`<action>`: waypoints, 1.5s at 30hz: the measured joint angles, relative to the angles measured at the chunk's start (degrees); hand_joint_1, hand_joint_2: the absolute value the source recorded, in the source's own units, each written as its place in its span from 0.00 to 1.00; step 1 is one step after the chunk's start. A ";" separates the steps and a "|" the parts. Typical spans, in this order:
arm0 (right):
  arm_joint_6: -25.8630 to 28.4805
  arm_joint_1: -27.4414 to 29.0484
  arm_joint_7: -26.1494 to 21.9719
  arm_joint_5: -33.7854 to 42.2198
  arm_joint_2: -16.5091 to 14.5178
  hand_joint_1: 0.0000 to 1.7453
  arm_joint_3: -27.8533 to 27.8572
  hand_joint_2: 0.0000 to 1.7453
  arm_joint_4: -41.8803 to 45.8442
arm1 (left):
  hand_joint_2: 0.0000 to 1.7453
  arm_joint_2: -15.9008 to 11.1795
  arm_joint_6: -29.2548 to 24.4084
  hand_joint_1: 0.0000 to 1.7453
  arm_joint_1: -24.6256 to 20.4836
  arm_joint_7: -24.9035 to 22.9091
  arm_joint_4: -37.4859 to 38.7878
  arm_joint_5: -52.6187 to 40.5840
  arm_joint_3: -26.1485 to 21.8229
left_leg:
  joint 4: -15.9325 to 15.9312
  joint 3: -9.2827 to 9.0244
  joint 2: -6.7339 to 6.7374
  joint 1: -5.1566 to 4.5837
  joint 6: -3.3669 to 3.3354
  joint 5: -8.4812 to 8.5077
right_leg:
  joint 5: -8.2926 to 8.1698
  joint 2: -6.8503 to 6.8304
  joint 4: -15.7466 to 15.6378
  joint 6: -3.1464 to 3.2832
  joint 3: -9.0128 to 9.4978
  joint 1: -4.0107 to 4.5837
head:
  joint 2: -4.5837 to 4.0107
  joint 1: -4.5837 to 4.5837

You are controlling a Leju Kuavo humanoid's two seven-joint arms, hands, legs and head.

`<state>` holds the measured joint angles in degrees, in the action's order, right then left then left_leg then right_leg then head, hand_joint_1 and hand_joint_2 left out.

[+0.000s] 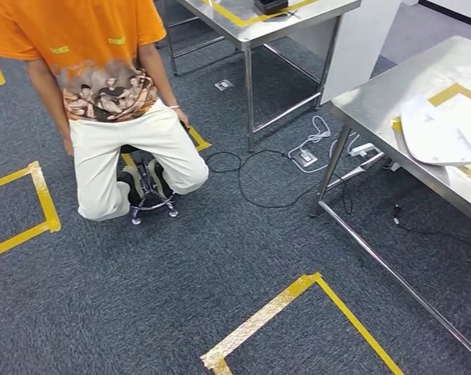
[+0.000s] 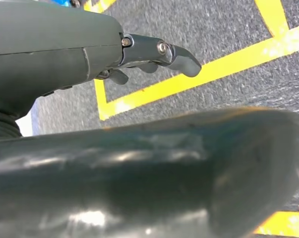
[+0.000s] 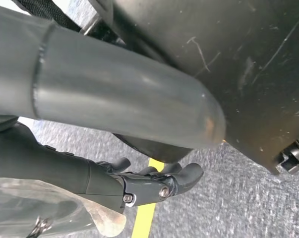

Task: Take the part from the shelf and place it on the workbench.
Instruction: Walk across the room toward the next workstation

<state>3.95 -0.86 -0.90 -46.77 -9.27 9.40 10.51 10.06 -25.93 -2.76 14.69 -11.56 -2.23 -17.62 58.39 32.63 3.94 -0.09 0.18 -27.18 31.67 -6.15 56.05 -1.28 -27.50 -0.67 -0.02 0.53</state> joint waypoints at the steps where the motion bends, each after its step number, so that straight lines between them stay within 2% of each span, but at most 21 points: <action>1: -0.23 -0.06 0.00 0.04 0.00 0.00 0.00 0.00 0.00 | 0.00 0.00 0.05 0.00 0.00 0.02 0.00 -0.01 0.01 | -0.13 0.05 -0.32 -0.19 -0.36 -0.20 | 0.15 -0.57 -0.05 -0.29 0.23 0.10 | 0.00 -0.06; 2: -0.42 -0.15 0.00 0.08 -0.01 0.00 0.00 0.00 0.01 | 0.00 -0.02 0.08 0.00 0.07 0.03 0.00 -0.03 0.01 | -0.17 0.10 -0.94 -0.17 -0.77 -0.18 | 0.28 -1.00 -0.16 -0.57 0.60 0.03 | 0.00 -0.12; 4: -0.63 -0.31 -0.01 0.13 -0.01 0.00 0.00 0.00 0.01 | 0.00 -0.05 0.07 0.00 0.29 0.03 0.00 -0.07 0.00 | -0.48 0.04 -2.10 -0.07 -1.51 0.01 | 1.49 0.84 1.00 -1.06 0.52 -0.26 | 0.00 -0.37; 6: -0.75 -0.25 -0.02 0.13 0.00 0.00 0.00 0.00 0.00 | 0.00 -0.02 0.08 0.00 0.26 0.02 0.00 -0.12 0.00 | -0.67 0.01 -3.24 0.06 -2.13 0.19 | 4.78 4.38 6.94 -1.27 -2.44 -0.46 | 0.00 -0.70; 9: -0.78 -0.08 -0.03 0.14 0.00 0.00 0.00 0.00 0.00 | 0.00 0.03 0.10 0.00 0.16 0.03 0.00 -0.15 0.01 | -0.62 0.00 -5.44 -0.14 -2.45 0.14 | 7.86 5.98 17.54 -1.20 -8.38 -0.37 | 0.00 -0.85; 11: -0.79 -0.07 -0.01 0.15 0.02 0.00 0.01 0.00 0.00 | 0.00 0.02 0.10 0.00 0.17 0.04 0.00 -0.15 0.01 | -0.54 -0.16 -7.19 -0.25 -2.44 0.11 | 4.46 6.39 14.97 -0.91 -8.19 -0.36 | 0.00 -0.86; 13: -0.80 -0.01 0.02 0.15 0.04 0.00 0.01 0.00 -0.03 | 0.00 0.08 0.10 0.00 0.13 0.03 0.00 -0.15 0.01 | -0.30 -0.18 -8.88 -0.31 -2.26 0.00 | -0.11 8.96 6.85 -0.46 -5.25 -0.47 | 0.00 -0.85; 16: -0.86 -0.06 0.02 0.15 0.04 0.00 0.01 0.00 -0.11 | 0.00 0.18 0.12 0.00 0.11 0.02 0.00 -0.16 0.01 | -0.04 0.48 -10.91 -0.05 -1.42 0.11 | -1.34 11.95 1.60 -0.04 -2.91 -0.50 | 0.00 -0.80; 17: -0.90 -0.09 0.01 0.15 0.04 0.00 0.01 0.00 -0.11 | 0.00 0.19 0.12 0.00 0.17 0.02 0.00 -0.17 0.01 | -0.13 0.69 -11.56 0.14 -1.02 0.27 | -1.38 11.39 1.39 0.15 -2.64 -0.42 | 0.00 -0.79; 19: -1.03 -0.07 0.01 0.15 0.02 0.00 0.02 0.00 -0.11 | 0.00 0.21 0.12 0.00 0.28 0.02 0.00 -0.24 0.01 | 0.72 1.16 -10.24 0.16 -0.32 -0.28 | -1.70 9.85 0.92 0.81 -2.17 -0.43 | 0.00 -0.68; 22: -1.19 0.20 0.01 0.16 -0.01 0.00 0.02 0.00 -0.12 | 0.00 0.22 0.13 0.00 0.04 0.02 0.00 -0.52 0.02 | 9.43 5.13 -5.52 0.09 0.42 -5.04 | -1.66 6.79 0.49 1.55 -1.65 -0.34 | 0.00 -0.37; 25: -1.20 0.33 0.02 0.13 0.02 0.00 0.02 0.00 -0.13 | 0.00 0.22 0.13 0.00 0.09 0.02 0.00 -0.62 0.03 | 16.01 8.12 -4.64 0.50 0.88 -6.70 | -1.27 3.84 0.52 1.65 -1.38 -0.17 | 0.00 -0.37; 29: -1.20 0.20 0.02 0.04 0.01 0.00 0.02 0.00 -0.11 | 0.00 0.21 0.12 0.00 0.18 0.02 0.00 -0.69 0.03 | 2.63 1.10 -1.27 0.24 0.35 -0.54 | -0.48 1.10 0.55 0.95 -0.70 0.07 | 0.00 -0.37; 31: -1.20 0.06 0.02 0.04 0.00 0.00 0.02 0.00 -0.11 | 0.00 0.25 0.11 0.00 0.10 0.02 0.00 -0.70 0.03 | 0.08 -0.08 -0.32 -0.21 -0.35 -0.50 | -0.07 0.11 0.49 0.28 -0.57 0.32 | 0.00 -0.43; 33: -1.19 -0.19 0.02 0.03 -0.01 0.00 0.02 0.00 -0.10 | 0.00 0.24 0.09 0.00 0.25 0.02 0.00 -0.70 0.03 | -0.22 -0.05 -1.53 -0.23 -1.13 -0.36 | 0.23 -0.47 0.32 -0.37 -0.05 0.23 | 0.00 -0.45; 35: -1.21 -0.27 0.01 0.01 -0.02 0.00 0.02 0.00 -0.10 | 0.00 0.26 0.10 0.00 0.33 0.02 0.00 -0.70 0.03 | -0.65 -0.23 -2.61 -0.01 -1.88 -0.05 | 1.75 1.73 2.15 -0.85 -0.61 -0.03 | 0.00 -0.64; 37: -1.24 -0.15 0.01 0.00 -0.02 0.00 0.02 0.00 -0.10 | 0.00 0.33 0.20 0.00 0.22 0.02 0.00 -0.70 0.03 | -0.81 -0.28 -3.74 0.09 -2.30 0.06 | 5.20 4.92 9.01 -1.06 -3.98 -0.18 | 0.00 -0.90; 39: -1.24 -0.06 0.02 0.01 -0.02 0.00 0.02 0.00 -0.11 | 0.00 0.39 0.26 0.00 0.15 0.02 0.00 -0.70 0.03 | -0.79 -0.28 -5.13 0.00 -2.46 -0.01 | 7.57 5.89 16.55 -1.12 -8.13 -0.15 | 0.00 -0.95; 40: -1.24 -0.05 0.02 0.01 -0.02 0.00 0.02 0.00 -0.11 | 0.00 0.42 0.26 0.00 0.15 0.02 0.00 -0.70 0.03 | -0.77 -0.34 -5.92 -0.05 -2.49 -0.04 | 7.14 6.00 17.79 -1.08 -9.18 -0.13 | 0.00 -0.96; 42: -1.28 -0.04 0.03 0.00 0.01 0.00 0.02 0.00 -0.11 | 0.00 0.43 0.28 0.00 0.13 0.02 0.00 -0.70 0.03 | -0.66 -0.52 -7.69 -0.04 -2.39 -0.14 | 2.99 6.66 13.26 -0.90 -7.99 -0.17 | 0.00 -0.96; 45: -1.45 0.14 0.07 -0.03 0.01 0.00 0.02 0.00 -0.20 | 0.00 0.49 0.37 0.00 -0.01 0.03 0.00 -0.70 0.03 | -0.14 -0.22 -10.11 0.06 -1.76 -0.36 | -1.57 11.08 3.19 -0.65 -4.05 -0.62 | 0.00 -0.97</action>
<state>2.49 -0.72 -0.83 -46.80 -9.26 9.42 10.32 10.55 -25.56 -2.77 14.73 -11.56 -2.93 -17.59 58.24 32.41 -6.17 -0.03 -1.58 -27.54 30.10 4.92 59.24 -1.93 -31.55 -1.29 -0.02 -0.44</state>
